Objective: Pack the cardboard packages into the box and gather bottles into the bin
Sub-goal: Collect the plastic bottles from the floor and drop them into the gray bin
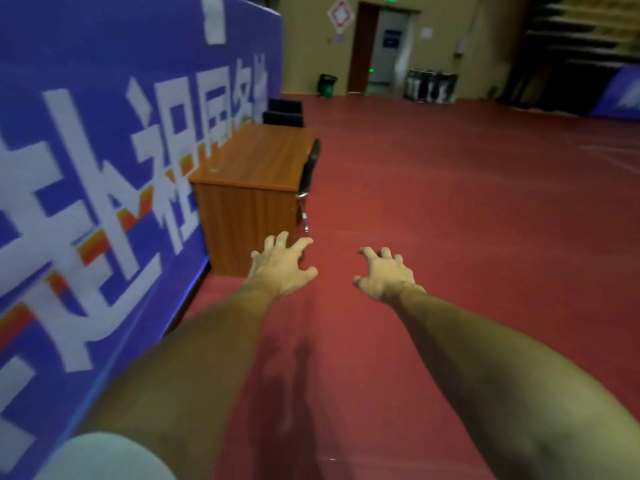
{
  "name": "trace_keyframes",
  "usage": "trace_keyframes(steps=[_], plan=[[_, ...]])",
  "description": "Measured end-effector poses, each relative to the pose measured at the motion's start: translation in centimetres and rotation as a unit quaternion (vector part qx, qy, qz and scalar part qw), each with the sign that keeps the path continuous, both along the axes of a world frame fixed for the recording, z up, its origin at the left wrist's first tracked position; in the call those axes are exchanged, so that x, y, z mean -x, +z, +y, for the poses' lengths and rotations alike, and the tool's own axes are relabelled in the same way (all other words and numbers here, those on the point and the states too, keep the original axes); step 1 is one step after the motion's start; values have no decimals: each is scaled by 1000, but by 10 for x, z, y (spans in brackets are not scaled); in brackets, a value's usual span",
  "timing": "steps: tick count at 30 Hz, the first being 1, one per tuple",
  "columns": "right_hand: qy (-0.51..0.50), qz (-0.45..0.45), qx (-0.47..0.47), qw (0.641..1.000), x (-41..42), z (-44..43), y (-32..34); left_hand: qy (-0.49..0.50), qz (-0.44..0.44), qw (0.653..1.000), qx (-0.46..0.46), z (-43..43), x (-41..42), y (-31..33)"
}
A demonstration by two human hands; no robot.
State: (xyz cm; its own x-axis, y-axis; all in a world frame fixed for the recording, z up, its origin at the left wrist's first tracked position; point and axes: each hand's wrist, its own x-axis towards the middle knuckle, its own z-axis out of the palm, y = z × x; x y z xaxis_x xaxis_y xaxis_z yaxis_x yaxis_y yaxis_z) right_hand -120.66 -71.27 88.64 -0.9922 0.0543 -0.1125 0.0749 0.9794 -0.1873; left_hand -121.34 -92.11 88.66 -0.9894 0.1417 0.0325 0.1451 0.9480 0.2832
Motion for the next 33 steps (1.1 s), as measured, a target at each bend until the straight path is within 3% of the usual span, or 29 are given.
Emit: trace_keyframes(steps=[17,33], plan=[[-265,-19,-8,964,-172,462,-11,-268,-24,963,10,496,-54,-10],[-505,-18,30,862,-219,787,-45,-521,-13,853,43,915,-39,-39]])
